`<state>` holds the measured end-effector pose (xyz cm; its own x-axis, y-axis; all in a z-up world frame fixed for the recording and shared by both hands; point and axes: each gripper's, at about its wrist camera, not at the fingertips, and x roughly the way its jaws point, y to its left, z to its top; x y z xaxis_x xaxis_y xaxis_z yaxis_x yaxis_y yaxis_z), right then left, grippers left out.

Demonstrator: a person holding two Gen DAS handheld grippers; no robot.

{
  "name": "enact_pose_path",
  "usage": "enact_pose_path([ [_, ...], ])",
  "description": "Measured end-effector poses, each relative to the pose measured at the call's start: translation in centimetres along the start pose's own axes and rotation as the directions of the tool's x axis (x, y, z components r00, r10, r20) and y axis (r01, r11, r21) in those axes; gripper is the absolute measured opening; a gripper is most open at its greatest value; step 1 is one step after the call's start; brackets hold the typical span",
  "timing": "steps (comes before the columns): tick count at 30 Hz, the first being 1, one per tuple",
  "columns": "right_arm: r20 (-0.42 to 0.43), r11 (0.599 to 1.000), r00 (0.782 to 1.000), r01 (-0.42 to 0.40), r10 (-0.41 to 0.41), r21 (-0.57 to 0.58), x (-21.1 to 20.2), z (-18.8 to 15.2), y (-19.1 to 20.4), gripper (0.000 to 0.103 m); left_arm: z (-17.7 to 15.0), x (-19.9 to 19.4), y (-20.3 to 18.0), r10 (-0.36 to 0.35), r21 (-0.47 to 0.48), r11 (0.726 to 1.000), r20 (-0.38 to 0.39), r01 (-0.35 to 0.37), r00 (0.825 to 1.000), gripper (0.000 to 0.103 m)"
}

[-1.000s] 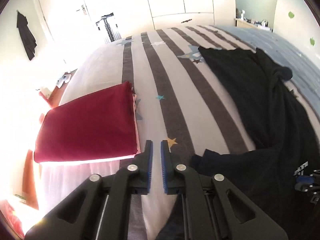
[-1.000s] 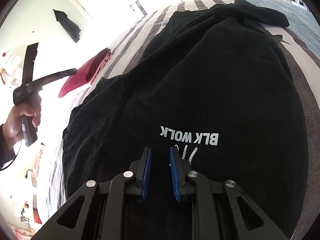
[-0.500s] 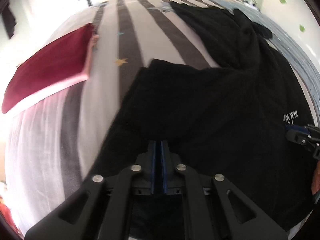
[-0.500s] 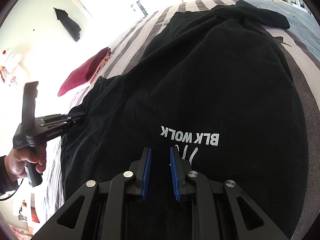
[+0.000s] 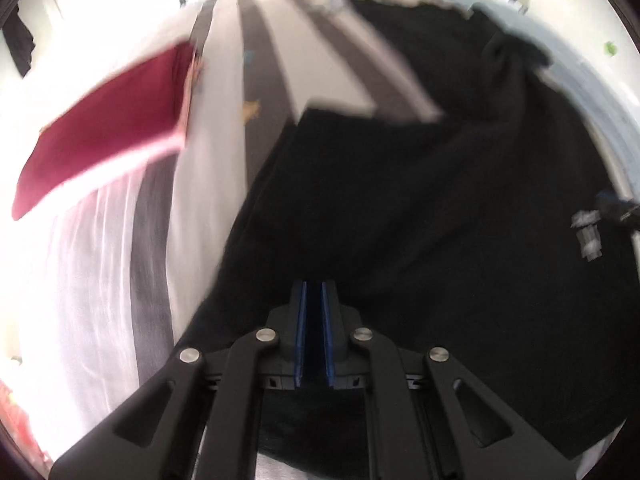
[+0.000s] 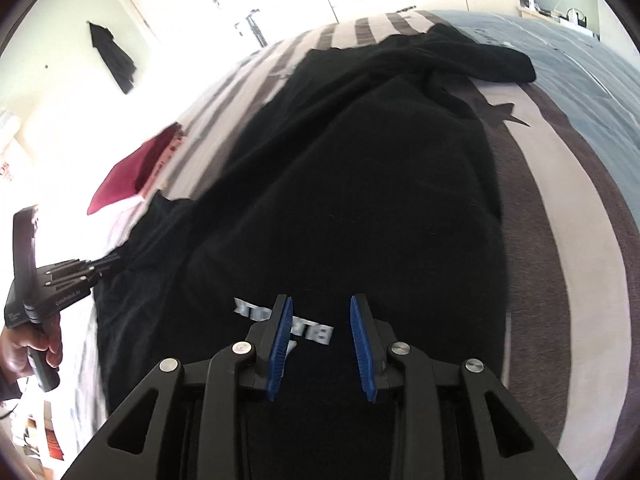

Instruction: Fold clothes

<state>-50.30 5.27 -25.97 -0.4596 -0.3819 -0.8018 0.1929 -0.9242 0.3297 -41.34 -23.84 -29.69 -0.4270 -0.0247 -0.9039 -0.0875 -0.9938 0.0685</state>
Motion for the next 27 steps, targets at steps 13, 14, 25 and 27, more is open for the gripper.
enact_pose_path([
  [13, 0.103, 0.974, 0.969, 0.218, -0.223, 0.053, -1.8, 5.9, -10.9, 0.027, 12.6, -0.9, -12.8, -0.11, 0.059, 0.993, 0.196, 0.1, 0.974, 0.011],
  [14, 0.113, 0.969, 0.963, 0.239, -0.244, 0.057, -1.7, 6.9, -12.0, 0.027, 13.7, -0.3, -14.8, -0.135, 0.071, 0.99, 0.21, 0.123, 0.968, 0.016],
  [25, 0.138, 0.929, 0.92, 0.356, -0.368, 0.104, -1.4, 12.9, -21.7, 0.033, 24.5, 6.2, -33.7, -0.302, 0.195, 0.947, 0.273, 0.255, 0.913, 0.041],
  [27, 0.131, 0.924, 0.916, 0.368, -0.38, 0.108, -1.4, 13.3, -23.2, 0.04, 25.8, 6.6, -35.8, -0.307, 0.222, 0.942, 0.276, 0.25, 0.911, 0.05],
])
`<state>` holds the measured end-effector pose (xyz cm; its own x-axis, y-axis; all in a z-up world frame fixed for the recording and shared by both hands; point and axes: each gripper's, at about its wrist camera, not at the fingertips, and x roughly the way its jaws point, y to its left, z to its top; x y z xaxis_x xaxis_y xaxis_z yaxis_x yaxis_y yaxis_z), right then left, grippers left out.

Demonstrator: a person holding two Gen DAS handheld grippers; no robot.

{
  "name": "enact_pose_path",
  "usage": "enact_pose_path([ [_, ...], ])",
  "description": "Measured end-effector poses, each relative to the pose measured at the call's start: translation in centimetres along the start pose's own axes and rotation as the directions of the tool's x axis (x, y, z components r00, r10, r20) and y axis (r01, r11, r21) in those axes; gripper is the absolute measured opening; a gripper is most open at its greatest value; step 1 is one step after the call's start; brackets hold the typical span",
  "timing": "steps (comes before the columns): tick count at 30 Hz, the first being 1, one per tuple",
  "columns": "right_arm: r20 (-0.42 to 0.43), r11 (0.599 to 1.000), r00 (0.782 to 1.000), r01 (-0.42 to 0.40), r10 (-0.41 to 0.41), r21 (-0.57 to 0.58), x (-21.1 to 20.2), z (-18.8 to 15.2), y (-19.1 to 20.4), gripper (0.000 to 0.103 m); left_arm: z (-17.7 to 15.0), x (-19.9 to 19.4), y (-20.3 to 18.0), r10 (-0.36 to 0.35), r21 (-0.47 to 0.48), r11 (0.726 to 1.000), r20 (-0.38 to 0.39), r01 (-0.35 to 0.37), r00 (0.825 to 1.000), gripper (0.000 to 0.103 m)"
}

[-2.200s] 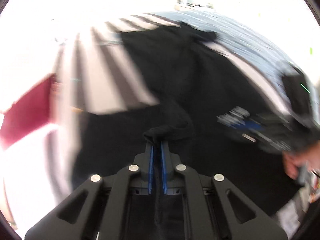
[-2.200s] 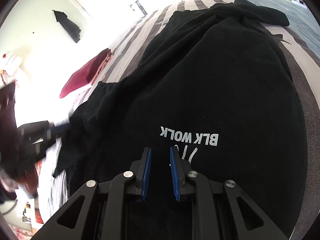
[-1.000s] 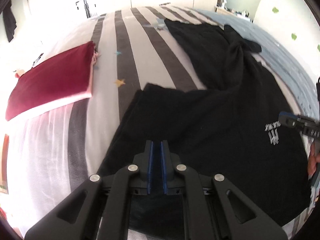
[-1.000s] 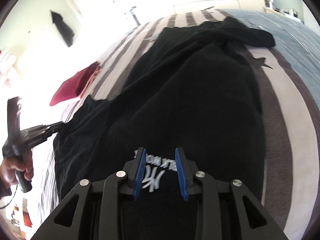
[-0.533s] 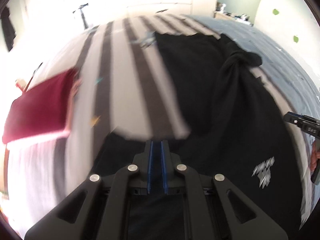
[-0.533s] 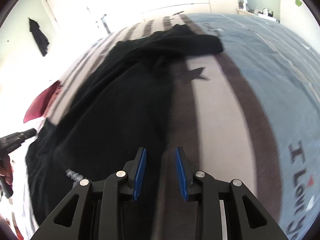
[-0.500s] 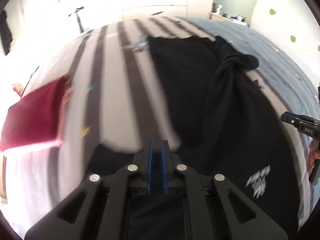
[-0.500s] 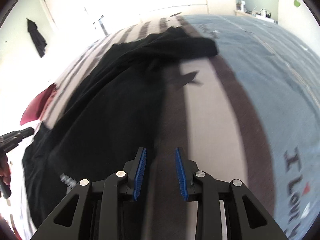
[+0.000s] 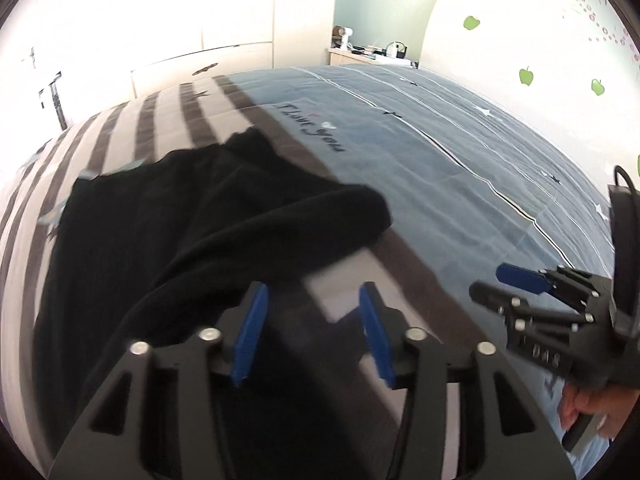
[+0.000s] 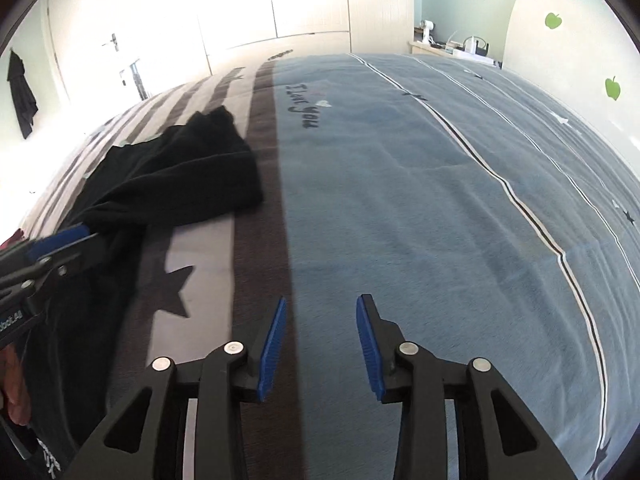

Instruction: Fold clothes

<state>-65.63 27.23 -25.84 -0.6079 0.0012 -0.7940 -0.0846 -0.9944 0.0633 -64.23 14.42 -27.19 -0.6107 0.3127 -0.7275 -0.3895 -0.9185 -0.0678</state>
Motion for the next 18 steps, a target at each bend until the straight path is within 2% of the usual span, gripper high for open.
enact_pose_path([
  [2, 0.003, 1.0, 1.0, 0.011, -0.011, 0.007, 0.3, 0.3, -1.2, 0.043, 1.3, 1.5, -1.7, -0.008, 0.033, 0.999, 0.011, 0.007, 1.0, 0.05],
  [5, 0.003, 1.0, 1.0, 0.01, -0.01, 0.022, 0.3, 0.5, -3.0, 0.043, 1.7, 3.6, -3.0, 0.011, 0.108, 0.994, 0.014, -0.012, 1.0, 0.05],
  [9, 0.005, 1.0, 1.0, 0.005, -0.006, 0.02, 0.8, 0.8, -4.4, 0.043, 1.6, 7.4, -4.3, 0.087, 0.205, 0.976, -0.053, -0.074, 0.995, 0.049],
  [10, 0.003, 1.0, 1.0, 0.005, -0.005, 0.021, 0.8, 0.9, -4.7, 0.043, 1.7, 7.7, -4.3, 0.092, 0.216, 0.973, -0.054, -0.078, 0.994, 0.046],
  [12, 0.002, 1.0, 1.0, -0.001, 0.001, 0.022, 0.5, 0.6, -5.3, 0.043, 2.3, 7.6, -3.9, 0.063, 0.206, 0.977, -0.041, -0.053, 0.997, 0.01],
  [13, 0.002, 1.0, 1.0, -0.003, 0.003, 0.022, 0.4, 0.6, -5.5, 0.043, 2.7, 7.3, -3.5, 0.047, 0.2, 0.979, -0.034, -0.04, 0.998, 0.004],
  [18, -0.01, 0.999, 1.0, -0.022, 0.022, 0.044, 1.2, 1.1, -5.3, 0.043, 6.7, 5.1, -0.3, -0.034, 0.145, 0.989, 0.031, 0.029, 0.999, 0.004],
])
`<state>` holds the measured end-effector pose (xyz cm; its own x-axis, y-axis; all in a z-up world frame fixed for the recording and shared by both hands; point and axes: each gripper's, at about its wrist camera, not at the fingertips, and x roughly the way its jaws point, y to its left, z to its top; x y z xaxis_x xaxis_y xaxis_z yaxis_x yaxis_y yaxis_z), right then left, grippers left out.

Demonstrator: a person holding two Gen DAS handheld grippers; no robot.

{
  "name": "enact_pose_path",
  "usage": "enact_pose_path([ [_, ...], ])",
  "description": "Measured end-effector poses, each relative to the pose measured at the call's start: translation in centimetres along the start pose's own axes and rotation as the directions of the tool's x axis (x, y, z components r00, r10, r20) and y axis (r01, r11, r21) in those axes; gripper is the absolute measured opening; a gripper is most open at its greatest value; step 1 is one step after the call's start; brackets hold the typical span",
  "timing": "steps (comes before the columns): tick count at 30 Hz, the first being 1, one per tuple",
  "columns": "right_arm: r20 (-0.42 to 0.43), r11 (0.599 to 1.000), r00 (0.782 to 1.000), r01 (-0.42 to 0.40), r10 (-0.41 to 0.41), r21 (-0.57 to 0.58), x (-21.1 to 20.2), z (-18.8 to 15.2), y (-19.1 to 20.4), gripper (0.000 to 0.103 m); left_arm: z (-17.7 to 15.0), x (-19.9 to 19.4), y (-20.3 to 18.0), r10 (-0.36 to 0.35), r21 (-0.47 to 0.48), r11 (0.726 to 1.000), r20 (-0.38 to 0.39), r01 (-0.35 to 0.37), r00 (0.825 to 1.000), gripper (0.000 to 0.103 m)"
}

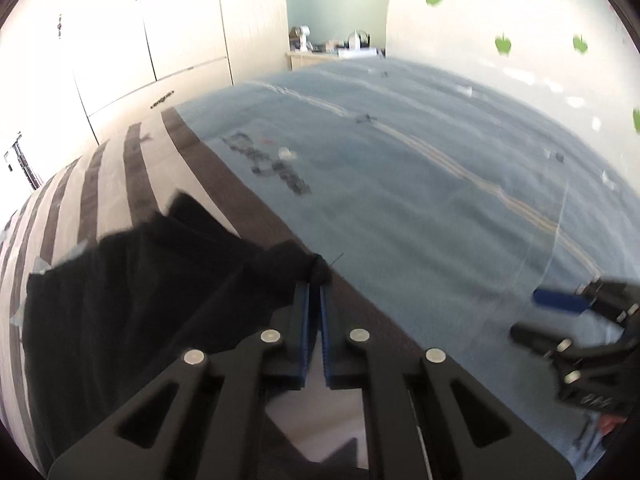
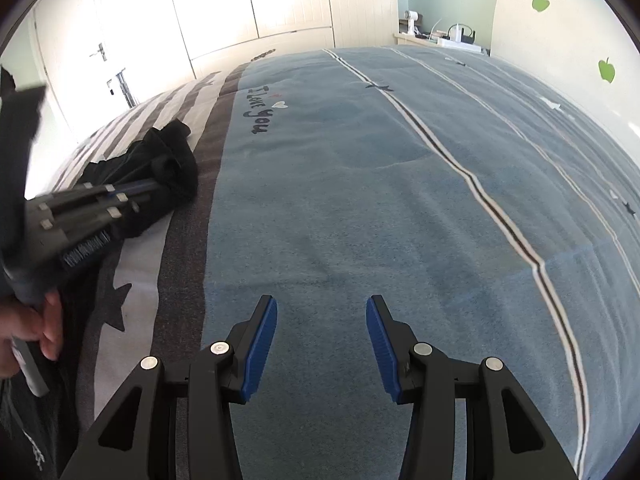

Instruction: Fold clothes

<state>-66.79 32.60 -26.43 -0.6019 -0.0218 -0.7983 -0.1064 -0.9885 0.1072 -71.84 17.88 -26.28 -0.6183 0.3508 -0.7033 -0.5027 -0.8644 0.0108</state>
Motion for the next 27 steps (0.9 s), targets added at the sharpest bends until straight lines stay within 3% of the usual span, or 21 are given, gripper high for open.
enact_pose_path([
  [3, 0.001, 0.999, 1.0, -0.023, 0.023, 0.027, 0.5, 0.6, 0.8, 0.043, 2.9, -2.0, 3.3, 0.009, -0.02, 1.0, 0.054, -0.008, 0.999, 0.004],
  [6, 0.009, 0.998, 0.999, -0.05, 0.05, 0.046, 1.1, 1.4, 2.2, 0.043, 5.3, -2.6, 8.3, 0.088, -0.04, 0.996, 0.069, -0.085, 0.994, 0.004],
  [10, 0.005, 0.993, 0.996, -0.092, 0.092, 0.075, 2.2, 2.5, 4.4, 0.043, 6.3, -1.1, 17.0, 0.227, -0.122, 0.967, -0.002, -0.225, 0.974, 0.004],
  [16, -0.001, 0.983, 0.986, -0.164, 0.165, 0.082, 3.3, 3.6, 7.9, 0.043, 4.4, 0.1, 26.4, 0.352, -0.191, 0.91, -0.113, -0.368, 0.929, 0.003],
  [20, -0.019, 0.967, 0.97, -0.239, 0.242, 0.09, 4.4, 4.3, 10.3, 0.043, 2.9, 0.8, 30.0, 0.404, -0.192, 0.88, -0.177, -0.434, 0.897, 0.003],
  [27, -0.037, 0.922, 0.925, -0.373, 0.379, 0.104, 6.4, 6.2, 14.6, 0.044, 0.9, 2.2, 31.7, 0.39, -0.217, 0.87, -0.247, -0.443, 0.887, 0.003],
])
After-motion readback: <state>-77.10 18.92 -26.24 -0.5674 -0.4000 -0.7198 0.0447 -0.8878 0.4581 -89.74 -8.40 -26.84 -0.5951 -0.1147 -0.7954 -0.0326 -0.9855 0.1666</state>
